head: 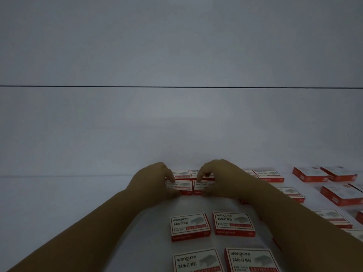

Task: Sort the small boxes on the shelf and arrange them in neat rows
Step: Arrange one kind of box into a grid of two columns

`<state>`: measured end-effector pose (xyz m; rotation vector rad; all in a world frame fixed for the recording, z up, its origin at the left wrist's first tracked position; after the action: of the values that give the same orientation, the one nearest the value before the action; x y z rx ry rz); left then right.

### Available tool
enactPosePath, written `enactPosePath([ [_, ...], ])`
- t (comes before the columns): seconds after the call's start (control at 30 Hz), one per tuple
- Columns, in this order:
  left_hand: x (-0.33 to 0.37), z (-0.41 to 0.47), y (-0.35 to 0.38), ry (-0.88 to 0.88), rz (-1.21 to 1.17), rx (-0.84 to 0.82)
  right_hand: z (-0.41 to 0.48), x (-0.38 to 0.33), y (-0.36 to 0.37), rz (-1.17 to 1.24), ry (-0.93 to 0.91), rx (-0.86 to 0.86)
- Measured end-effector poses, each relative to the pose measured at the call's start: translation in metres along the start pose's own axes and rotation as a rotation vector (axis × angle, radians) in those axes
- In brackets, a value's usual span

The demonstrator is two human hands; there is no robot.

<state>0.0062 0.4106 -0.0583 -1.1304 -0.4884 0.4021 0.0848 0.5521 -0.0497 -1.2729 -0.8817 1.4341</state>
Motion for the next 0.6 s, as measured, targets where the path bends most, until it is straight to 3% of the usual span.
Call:
enactPosePath([
  [0.13,-0.003,0.0,0.004,-0.071,-0.04,0.003,0.001,0.007,-0.005,-0.07,0.035,0.083],
  [0.3,-0.007,-0.004,0.004,-0.102,-0.106,0.013,0.001,0.027,-0.001,-0.11,0.177,0.001],
  [0.6,-0.011,-0.004,0.003,-0.149,-0.12,0.028,-0.002,0.022,-0.003,0.012,0.059,0.018],
])
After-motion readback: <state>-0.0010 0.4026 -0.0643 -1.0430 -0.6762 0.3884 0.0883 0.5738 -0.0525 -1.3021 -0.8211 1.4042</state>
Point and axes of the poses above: each hand's wrist, its own z-axis towards the middle knuckle, its own y-axis out of the palm, x = y × z, the point moved 7 cm from there along z, towards the middle knuckle, and after that the axes turned 6 degrees about y, right-handed, at the moved point
